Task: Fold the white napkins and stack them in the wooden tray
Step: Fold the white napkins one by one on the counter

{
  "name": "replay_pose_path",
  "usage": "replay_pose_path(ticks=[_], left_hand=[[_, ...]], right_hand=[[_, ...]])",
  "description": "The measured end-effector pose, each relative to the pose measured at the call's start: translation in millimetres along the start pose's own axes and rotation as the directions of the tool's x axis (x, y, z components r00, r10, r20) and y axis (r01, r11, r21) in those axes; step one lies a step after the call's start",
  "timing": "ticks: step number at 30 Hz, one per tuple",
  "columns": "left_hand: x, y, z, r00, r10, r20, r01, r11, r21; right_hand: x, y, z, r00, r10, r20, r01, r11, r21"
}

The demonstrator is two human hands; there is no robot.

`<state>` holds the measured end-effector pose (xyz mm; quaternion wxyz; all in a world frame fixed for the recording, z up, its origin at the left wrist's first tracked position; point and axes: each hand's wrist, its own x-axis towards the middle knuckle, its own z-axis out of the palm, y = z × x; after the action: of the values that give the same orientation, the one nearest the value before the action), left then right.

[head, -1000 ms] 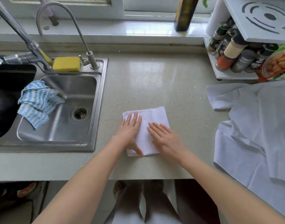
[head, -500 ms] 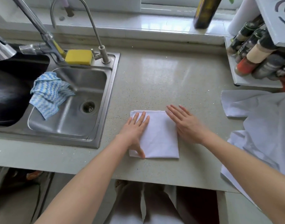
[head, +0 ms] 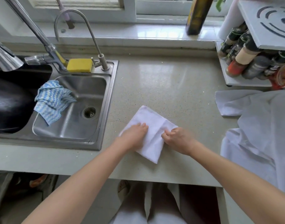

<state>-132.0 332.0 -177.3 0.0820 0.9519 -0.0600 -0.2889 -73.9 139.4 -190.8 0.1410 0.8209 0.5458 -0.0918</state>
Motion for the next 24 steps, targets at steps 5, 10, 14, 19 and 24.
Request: replay_pose_path(ticks=[5, 10, 14, 19, 24], left_hand=[[-38.6, 18.7, 28.3, 0.972, 0.010, 0.233, -0.006, 1.000, -0.019], [-41.2, 7.6, 43.8, 0.999, 0.030, 0.032, -0.033, 0.995, 0.094], [-43.2, -8.2, 46.9, 0.991, 0.109, -0.076, -0.096, 0.982, 0.164], [-31.6, -17.5, 46.8, 0.953, 0.285, -0.103, -0.251, 0.932, 0.260], [-38.0, -39.5, 46.0, 0.977, 0.173, -0.125, -0.206, 0.920, -0.335]], right_hand=[[-6.1, -56.2, -14.7, 0.974, 0.165, 0.153, -0.195, 0.959, 0.204], [-16.9, -71.0, -9.3, 0.966, 0.234, -0.112, -0.197, 0.942, 0.271], [-27.8, -66.3, 9.2, 0.977, 0.213, 0.025, -0.210, 0.928, 0.307], [-26.2, -65.7, 21.1, 0.962, 0.262, 0.072, -0.268, 0.870, 0.414], [-24.6, -51.6, 15.5, 0.912, 0.408, 0.049, -0.351, 0.711, 0.609]])
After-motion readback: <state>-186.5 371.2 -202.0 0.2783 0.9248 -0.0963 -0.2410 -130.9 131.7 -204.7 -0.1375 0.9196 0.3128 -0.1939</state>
